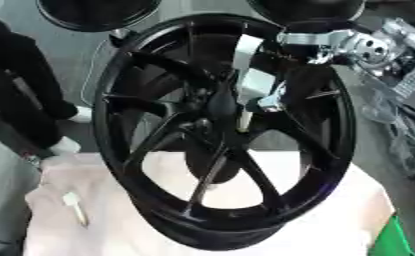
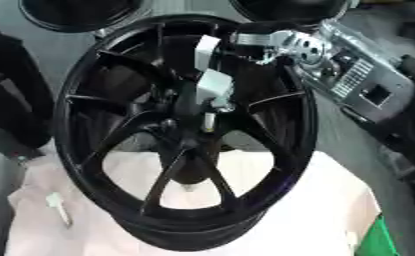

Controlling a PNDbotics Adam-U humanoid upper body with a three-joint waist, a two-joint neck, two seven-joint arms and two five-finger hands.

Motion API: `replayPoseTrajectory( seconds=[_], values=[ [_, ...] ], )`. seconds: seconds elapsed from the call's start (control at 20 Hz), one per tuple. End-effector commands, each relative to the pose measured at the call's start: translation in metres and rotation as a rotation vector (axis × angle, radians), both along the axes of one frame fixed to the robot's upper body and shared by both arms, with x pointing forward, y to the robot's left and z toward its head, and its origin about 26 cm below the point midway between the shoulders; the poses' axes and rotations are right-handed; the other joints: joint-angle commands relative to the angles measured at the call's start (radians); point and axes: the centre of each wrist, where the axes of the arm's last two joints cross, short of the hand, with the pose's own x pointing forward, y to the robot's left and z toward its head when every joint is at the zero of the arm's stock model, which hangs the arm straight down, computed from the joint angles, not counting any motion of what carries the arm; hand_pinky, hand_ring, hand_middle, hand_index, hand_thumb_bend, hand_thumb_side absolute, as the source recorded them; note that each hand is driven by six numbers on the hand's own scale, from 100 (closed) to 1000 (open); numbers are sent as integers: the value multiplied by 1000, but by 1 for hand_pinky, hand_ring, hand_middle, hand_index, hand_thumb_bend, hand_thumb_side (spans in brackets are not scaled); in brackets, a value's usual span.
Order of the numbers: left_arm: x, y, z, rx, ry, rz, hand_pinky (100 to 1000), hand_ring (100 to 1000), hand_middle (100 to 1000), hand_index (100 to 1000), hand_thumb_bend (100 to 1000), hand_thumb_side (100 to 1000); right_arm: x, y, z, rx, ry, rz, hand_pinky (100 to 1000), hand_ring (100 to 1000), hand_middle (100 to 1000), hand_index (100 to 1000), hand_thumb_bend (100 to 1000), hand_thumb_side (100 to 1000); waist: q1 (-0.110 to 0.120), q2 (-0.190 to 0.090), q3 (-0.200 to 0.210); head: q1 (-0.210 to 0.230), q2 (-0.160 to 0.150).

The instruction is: Pull the pin out of the wheel hub.

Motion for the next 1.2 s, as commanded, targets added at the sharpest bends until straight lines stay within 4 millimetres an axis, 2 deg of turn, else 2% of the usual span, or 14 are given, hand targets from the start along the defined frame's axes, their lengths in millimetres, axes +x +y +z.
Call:
replayPoseTrajectory(
  seconds=[0.05,0.6,0.7,0.75,0.85,1.2],
  values=[
    [0,-1,10,21,-32,-8,723,774,726,767,304,659,0,-2,8,17,-13,-15,724,630,562,705,437,276,3,-11,2,-2,-1],
    [0,-1,9,25,-28,-10,725,775,727,767,301,662,-2,-8,16,65,-51,-52,719,575,460,634,350,215,2,-13,-1,0,-1],
    [0,0,9,26,-28,-9,725,775,728,767,300,663,-3,-9,18,69,-60,-55,718,562,435,628,287,212,2,-14,-1,1,-1],
    [0,0,9,26,-28,-9,725,775,728,767,299,663,-4,-10,20,71,-65,-55,717,555,419,626,191,224,2,-14,-1,1,-1],
    [0,0,9,26,-28,-10,725,775,728,767,298,663,-6,-11,22,68,-76,-51,718,546,392,628,100,240,3,-14,-2,0,-1],
    [0,0,9,26,-27,-11,726,776,728,767,296,664,-11,-19,31,63,-110,-47,711,516,322,621,100,241,4,-15,-4,0,-1]
  ],
)
